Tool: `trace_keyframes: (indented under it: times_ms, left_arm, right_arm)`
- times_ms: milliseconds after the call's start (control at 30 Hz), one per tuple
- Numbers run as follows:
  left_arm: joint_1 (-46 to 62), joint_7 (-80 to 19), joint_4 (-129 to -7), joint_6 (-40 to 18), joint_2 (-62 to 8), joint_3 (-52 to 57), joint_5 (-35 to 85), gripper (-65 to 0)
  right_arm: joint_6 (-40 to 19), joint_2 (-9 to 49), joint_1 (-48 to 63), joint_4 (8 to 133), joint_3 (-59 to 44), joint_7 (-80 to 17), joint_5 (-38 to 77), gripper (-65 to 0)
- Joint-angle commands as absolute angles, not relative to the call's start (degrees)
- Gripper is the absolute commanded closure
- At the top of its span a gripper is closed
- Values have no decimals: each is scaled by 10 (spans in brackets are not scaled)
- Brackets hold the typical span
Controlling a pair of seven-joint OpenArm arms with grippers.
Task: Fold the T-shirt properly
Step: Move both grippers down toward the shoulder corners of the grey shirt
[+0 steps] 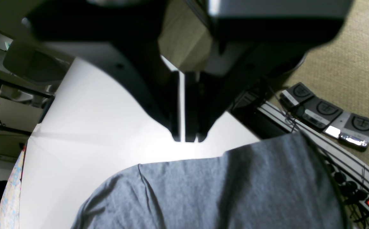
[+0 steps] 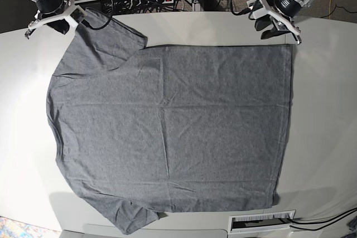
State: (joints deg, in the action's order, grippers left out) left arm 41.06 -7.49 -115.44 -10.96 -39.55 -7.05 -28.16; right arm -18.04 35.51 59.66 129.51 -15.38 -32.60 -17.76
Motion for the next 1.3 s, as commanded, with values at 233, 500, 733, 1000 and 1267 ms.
trace_keyframes:
  times_ms: [233, 500, 733, 1000, 1267]
  left_arm:
    - [374, -64, -1104, -80, -448, -68, -305, -211]
    - [354, -40, -1039, -80, -491, -70, -305, -211]
    - [350, -9, -1004, -84, -502, -70, -305, -211]
    - [331, -38, -1005, -91, -506, -119, -319, -211]
    - [332, -109, -1048, -44, -540, -185, -374, -211]
  right_arm:
    - [-174, 360, 600, 1305, -160, -326, -180, -31]
    - [-174, 360, 599, 1305, -160, -327, -180, -31]
    - [-174, 360, 598, 1305, -160, -329, -180, -31]
    - [-174, 360, 589, 1305, -160, -343, -181, -31]
    - [-174, 359, 589, 1305, -160, -346, -181, -31]
